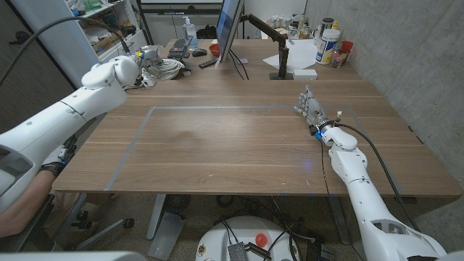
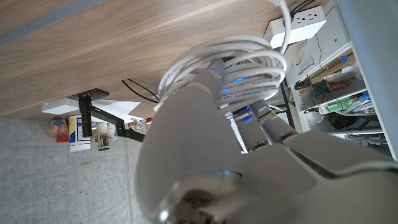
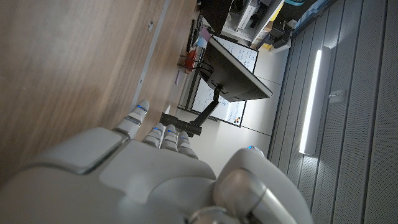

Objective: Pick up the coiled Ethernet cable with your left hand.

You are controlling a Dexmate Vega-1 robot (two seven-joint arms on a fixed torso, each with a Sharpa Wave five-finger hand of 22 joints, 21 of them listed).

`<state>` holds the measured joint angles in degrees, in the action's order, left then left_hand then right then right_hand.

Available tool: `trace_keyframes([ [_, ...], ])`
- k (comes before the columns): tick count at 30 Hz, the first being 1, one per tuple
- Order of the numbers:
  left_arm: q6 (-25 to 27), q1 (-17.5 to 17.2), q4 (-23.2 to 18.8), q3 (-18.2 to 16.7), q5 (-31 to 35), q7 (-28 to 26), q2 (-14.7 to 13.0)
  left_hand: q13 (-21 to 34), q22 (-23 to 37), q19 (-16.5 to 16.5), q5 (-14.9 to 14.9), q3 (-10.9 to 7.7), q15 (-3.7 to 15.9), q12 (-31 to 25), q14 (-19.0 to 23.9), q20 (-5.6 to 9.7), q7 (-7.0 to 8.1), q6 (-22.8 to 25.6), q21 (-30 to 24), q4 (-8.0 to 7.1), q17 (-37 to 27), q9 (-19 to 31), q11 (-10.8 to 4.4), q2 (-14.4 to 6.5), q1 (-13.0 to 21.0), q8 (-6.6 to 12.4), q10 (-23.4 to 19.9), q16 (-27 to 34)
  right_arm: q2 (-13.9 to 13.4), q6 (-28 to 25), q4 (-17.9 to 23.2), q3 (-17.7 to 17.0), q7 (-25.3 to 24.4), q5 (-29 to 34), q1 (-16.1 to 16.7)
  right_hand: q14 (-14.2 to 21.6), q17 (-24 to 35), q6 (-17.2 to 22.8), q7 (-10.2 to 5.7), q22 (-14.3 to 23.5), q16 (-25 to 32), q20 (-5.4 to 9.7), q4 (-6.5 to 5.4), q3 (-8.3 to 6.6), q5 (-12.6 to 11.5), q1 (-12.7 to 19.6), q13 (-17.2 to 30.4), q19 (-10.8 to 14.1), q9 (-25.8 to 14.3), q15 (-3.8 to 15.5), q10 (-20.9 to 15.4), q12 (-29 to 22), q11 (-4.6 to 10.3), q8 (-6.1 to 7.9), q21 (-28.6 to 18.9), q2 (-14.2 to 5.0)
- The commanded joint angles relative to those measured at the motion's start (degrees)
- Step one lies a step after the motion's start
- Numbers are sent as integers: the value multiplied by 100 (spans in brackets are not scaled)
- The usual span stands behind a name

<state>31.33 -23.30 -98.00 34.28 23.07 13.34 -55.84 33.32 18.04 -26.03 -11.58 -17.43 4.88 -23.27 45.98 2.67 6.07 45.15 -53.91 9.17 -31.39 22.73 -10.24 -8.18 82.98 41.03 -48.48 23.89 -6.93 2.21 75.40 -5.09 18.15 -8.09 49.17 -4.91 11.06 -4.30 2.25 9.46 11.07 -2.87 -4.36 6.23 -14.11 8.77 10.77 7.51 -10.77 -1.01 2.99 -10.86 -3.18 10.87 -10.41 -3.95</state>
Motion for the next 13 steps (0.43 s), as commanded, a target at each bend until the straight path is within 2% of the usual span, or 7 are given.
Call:
trace_keyframes([
  [1, 31, -30, -95, -34, 25, 29, -47, 35, 3, 18, -43, 5, 865, 33, 105, 177, 48, 86, -55, -8, -133, 3, -5, -89, 62, 21, -42, -15, -2, -11, 14, 0, -6, 4, 6, -32, 14, -3, 11, 22, 35, -27, -11, 35, 21, -17, 15, 8, -10, -14, 44, -40, -29, 36, -31, -37],
  [13, 69, -73, -146, -66, 11, 13, -62, 39, -61, 50, -46, 10, 864, 47, 109, 176, 49, 84, -138, -10, -148, -5, 2, -90, 57, 36, -59, -38, -11, 16, 21, 4, 12, 1, 19, -31, 14, -3, 8, 22, 35, -25, -17, 42, 20, -22, 15, 9, -10, -13, 45, -39, -27, 36, -32, -39],
])
